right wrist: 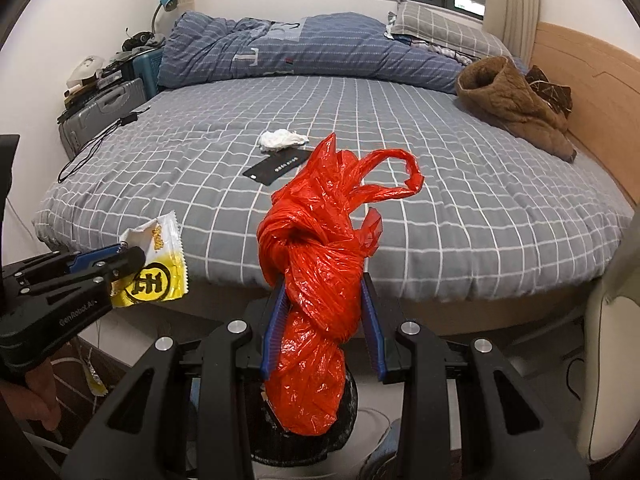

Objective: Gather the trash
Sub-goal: 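Carry the red bag and yellow wrapper with both tools over the black bin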

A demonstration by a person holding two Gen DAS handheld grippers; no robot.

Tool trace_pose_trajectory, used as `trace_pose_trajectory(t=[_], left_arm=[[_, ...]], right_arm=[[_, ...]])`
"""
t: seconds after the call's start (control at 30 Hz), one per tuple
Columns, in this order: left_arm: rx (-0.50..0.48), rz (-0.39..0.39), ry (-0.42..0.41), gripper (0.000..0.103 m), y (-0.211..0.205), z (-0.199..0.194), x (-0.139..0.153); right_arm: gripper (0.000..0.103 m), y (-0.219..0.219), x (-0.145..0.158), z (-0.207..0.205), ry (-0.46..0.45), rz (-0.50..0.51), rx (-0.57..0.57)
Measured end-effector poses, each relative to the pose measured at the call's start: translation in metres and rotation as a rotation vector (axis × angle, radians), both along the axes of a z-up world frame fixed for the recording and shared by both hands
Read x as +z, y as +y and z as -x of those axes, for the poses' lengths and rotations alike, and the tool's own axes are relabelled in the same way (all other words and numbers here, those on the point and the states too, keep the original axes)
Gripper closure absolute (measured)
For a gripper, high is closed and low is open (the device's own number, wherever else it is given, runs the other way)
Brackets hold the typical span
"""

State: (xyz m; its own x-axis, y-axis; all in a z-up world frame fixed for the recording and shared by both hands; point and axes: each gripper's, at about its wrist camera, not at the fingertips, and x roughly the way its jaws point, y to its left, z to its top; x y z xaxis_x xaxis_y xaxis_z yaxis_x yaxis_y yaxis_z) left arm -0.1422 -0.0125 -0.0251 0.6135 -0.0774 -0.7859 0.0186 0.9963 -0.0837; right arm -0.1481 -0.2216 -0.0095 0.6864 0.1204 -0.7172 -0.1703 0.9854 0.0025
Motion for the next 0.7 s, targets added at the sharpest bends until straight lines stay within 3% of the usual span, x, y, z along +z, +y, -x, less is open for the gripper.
trace_pose_trajectory(t=[0.27,0.7], left_arm=[[-0.012,-0.001,0.024,0.079,-0.008,0.026,-0.004],[-0.037,0.014,0.084,0.079,-0.017,0.034,-0.042]], right_arm=[[0.07,-0.004,-0.005,0.029,0.029,0.016,-0.012],[0.07,-0.012,-0.038,0.042,0.091,0.035,-0.034]])
